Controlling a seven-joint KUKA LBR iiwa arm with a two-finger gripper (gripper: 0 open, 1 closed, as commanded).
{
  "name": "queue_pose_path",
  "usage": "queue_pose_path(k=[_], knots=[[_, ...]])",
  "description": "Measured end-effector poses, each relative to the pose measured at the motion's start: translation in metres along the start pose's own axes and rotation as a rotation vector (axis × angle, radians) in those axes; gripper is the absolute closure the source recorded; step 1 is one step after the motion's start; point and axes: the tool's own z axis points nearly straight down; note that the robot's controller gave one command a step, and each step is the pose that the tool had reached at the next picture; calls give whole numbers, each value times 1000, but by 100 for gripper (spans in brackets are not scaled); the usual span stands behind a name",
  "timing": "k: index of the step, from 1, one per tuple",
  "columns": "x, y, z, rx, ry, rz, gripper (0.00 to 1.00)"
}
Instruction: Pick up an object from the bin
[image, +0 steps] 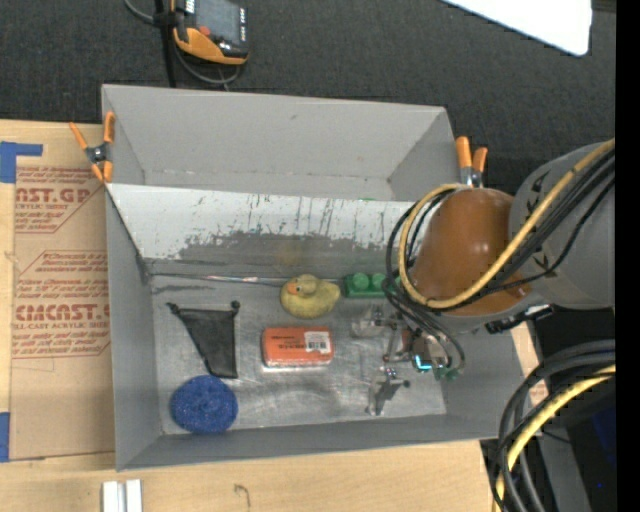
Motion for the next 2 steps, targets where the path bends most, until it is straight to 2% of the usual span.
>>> queue_pose_path(k=[1, 2], knots=[[-2, 0, -3, 0, -7, 0, 0], [-19, 15, 9, 1, -11, 55, 0]])
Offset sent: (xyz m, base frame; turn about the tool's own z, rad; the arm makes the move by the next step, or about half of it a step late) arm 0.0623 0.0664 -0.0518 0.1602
